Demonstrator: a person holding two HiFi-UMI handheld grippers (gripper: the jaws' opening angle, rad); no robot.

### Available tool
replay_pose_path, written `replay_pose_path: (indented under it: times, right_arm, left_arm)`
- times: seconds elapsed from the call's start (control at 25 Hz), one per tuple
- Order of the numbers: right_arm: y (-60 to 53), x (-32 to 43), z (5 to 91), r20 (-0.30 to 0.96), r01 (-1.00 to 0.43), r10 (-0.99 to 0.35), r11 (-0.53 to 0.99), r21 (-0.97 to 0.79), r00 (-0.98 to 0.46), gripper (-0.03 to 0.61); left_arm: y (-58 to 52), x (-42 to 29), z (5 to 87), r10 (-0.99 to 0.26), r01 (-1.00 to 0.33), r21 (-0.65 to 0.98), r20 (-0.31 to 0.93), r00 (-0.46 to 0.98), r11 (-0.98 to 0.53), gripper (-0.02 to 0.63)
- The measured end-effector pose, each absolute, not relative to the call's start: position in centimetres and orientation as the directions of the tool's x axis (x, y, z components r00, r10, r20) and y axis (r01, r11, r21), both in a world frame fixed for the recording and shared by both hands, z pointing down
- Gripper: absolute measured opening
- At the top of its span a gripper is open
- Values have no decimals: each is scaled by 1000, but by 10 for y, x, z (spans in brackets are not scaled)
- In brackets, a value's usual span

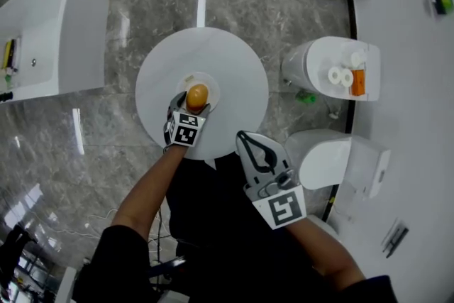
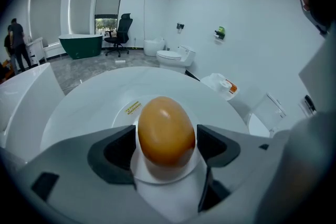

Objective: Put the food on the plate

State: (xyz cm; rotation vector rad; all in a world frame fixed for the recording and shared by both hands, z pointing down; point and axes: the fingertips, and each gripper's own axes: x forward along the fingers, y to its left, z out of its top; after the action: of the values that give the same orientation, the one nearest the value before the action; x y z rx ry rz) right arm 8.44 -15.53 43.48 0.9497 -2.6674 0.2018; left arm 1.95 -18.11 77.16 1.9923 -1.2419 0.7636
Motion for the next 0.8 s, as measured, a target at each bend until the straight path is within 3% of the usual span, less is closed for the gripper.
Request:
replay_pose_path:
  times: [0.8]
  right_arm:
    - [-137, 90, 424, 280, -637, -608, 771, -14, -743, 6]
  left_arm:
    - [-167, 10, 739, -561, -929, 203, 749, 351, -310, 350]
